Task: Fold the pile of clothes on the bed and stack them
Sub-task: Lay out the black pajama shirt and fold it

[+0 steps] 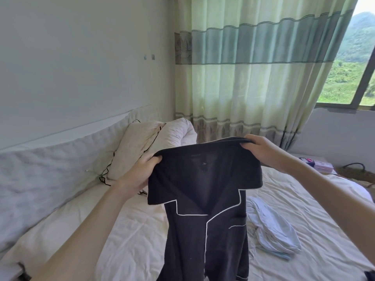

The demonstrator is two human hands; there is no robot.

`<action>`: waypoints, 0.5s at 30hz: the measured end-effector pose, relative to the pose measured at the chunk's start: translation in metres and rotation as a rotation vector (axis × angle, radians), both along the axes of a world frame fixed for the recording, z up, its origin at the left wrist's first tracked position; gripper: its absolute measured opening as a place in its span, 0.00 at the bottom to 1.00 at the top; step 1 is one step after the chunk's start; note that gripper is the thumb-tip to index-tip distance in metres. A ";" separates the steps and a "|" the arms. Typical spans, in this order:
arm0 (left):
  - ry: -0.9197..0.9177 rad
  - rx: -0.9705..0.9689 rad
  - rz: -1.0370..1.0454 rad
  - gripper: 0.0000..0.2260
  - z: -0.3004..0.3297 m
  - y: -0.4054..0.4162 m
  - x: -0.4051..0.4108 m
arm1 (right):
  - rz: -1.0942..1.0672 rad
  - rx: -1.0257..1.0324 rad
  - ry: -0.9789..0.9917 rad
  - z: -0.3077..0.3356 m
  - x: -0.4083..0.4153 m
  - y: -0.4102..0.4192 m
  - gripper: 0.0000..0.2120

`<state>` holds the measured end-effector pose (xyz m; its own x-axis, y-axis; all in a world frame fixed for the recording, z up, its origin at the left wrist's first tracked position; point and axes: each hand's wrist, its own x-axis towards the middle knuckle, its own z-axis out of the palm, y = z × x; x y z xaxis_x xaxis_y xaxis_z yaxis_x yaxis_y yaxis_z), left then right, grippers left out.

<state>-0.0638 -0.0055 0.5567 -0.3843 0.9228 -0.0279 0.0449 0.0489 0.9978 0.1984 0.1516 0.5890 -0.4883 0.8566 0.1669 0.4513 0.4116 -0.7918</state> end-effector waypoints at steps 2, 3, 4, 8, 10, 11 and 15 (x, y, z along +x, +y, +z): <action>0.033 -0.037 -0.031 0.11 -0.003 -0.001 0.003 | 0.017 -0.040 0.023 -0.002 0.002 0.000 0.09; 0.087 -0.050 -0.029 0.10 -0.004 -0.001 0.004 | 0.026 -0.060 0.036 -0.002 0.003 0.000 0.09; 0.147 -0.048 -0.018 0.10 -0.006 -0.001 0.004 | 0.035 -0.085 0.055 -0.003 0.003 -0.001 0.09; 0.250 0.000 -0.111 0.08 -0.006 -0.011 -0.007 | 0.149 -0.314 0.218 -0.006 0.008 -0.005 0.11; 0.265 -0.039 -0.258 0.07 -0.002 -0.020 -0.018 | 0.272 -0.444 0.201 -0.005 0.018 -0.006 0.11; 0.227 -0.047 -0.324 0.07 0.002 -0.025 -0.023 | 0.336 -0.508 0.181 -0.005 0.024 -0.006 0.11; 0.167 -0.027 -0.418 0.10 0.007 -0.037 -0.030 | 0.443 -0.695 0.203 -0.016 0.036 -0.007 0.15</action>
<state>-0.0940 -0.0424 0.5641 0.0203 0.9995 -0.0233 0.2268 0.0181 0.9738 0.2347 0.1443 0.5725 -0.8205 0.5334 -0.2057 0.1848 -0.0931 -0.9784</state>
